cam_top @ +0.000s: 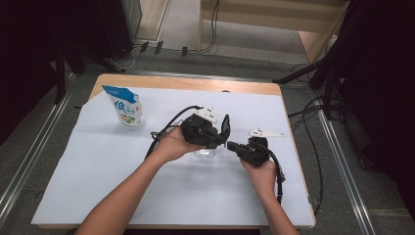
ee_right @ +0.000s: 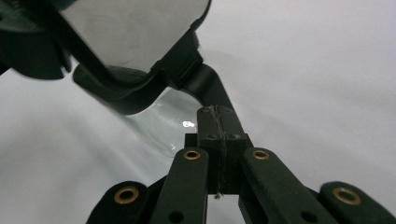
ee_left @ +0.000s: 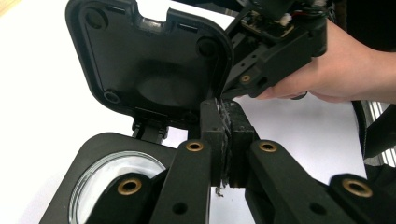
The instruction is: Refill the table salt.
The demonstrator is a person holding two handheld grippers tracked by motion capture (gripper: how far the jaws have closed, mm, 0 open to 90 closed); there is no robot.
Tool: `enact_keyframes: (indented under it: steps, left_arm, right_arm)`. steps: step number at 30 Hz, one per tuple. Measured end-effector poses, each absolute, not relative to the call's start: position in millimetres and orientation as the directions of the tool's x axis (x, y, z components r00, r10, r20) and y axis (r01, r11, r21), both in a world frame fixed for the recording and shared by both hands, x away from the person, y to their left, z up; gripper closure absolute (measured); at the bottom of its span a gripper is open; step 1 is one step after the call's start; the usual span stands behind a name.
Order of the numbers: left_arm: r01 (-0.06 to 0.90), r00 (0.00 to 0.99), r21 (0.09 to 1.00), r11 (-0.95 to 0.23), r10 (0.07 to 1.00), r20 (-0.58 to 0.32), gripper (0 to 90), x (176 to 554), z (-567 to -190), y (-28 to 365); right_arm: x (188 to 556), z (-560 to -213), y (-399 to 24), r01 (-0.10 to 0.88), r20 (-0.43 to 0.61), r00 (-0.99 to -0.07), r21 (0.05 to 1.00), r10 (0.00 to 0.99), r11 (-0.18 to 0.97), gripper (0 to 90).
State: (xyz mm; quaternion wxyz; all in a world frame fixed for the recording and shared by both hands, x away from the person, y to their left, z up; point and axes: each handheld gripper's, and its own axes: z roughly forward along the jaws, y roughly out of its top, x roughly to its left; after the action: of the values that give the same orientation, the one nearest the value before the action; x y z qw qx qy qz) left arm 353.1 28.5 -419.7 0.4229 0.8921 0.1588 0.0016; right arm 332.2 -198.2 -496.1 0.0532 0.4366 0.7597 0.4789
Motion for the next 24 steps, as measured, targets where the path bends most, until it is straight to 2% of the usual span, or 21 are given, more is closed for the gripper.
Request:
enact_keyframes:
  steps: [9,14,24]
  left_arm:
    - [0.293,0.945,0.758,-0.582,0.297,-0.138,90.0,355,-415,33]
    - [0.339,0.927,0.751,-0.566,0.338,-0.163,90.0,364,-414,32]
    - [0.331,0.931,0.738,-0.587,0.33,-0.155,90.0,371,-416,21]
  right_arm:
    - [342,-498,-193,0.613,0.335,-0.604,0.775,0.723,0.153,90.0]
    - [342,-497,-193,0.612,0.335,-0.603,0.777,0.724,0.15,90.0]
    - [342,-496,-192,0.599,0.316,-0.611,0.784,0.726,0.163,90.0]
